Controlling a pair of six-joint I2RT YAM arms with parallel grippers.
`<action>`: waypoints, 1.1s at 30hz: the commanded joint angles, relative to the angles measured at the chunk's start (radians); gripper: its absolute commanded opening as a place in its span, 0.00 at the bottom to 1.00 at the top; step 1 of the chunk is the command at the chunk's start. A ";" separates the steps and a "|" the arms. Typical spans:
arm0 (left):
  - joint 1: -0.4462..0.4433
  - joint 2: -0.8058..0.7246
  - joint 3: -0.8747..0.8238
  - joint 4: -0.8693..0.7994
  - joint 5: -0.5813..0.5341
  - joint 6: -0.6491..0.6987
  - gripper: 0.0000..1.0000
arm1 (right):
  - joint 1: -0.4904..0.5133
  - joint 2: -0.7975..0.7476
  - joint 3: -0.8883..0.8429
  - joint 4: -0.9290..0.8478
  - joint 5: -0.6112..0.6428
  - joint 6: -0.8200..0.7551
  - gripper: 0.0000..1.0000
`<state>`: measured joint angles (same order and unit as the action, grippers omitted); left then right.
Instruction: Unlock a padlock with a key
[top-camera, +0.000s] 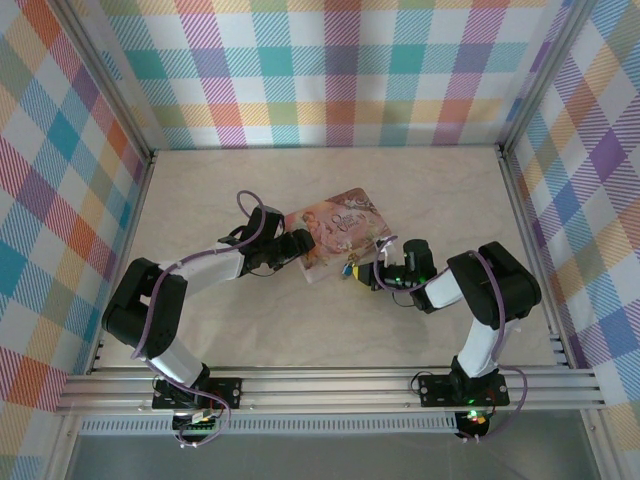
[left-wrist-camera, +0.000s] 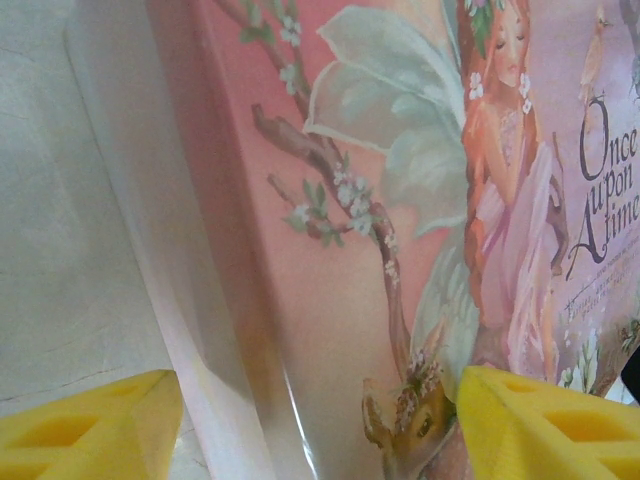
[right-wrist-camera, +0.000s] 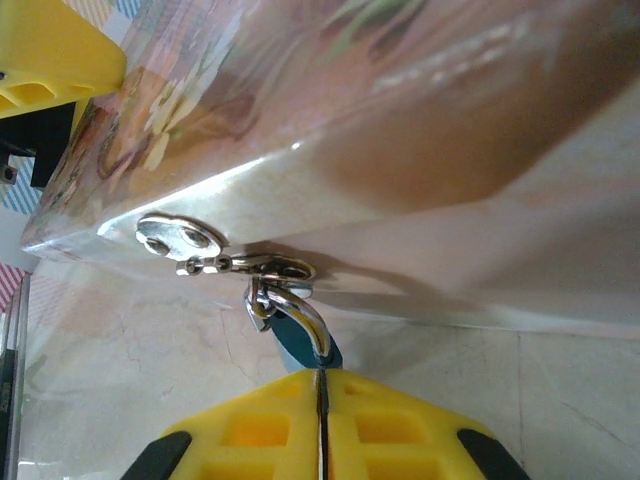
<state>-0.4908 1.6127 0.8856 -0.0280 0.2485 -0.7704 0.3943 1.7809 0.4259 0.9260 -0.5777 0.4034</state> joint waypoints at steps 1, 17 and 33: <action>-0.029 0.006 -0.048 -0.165 -0.022 0.014 0.72 | 0.006 -0.038 -0.016 0.031 0.013 -0.001 0.11; -0.032 0.004 -0.047 -0.165 -0.020 0.014 0.72 | 0.003 0.070 -0.055 0.343 0.024 -0.005 0.37; -0.032 0.011 -0.040 -0.170 -0.018 0.015 0.72 | 0.005 0.166 -0.020 0.414 -0.041 0.022 0.31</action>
<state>-0.4999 1.5993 0.8795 -0.0456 0.2413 -0.7704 0.3943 1.9312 0.3946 1.2755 -0.5854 0.4110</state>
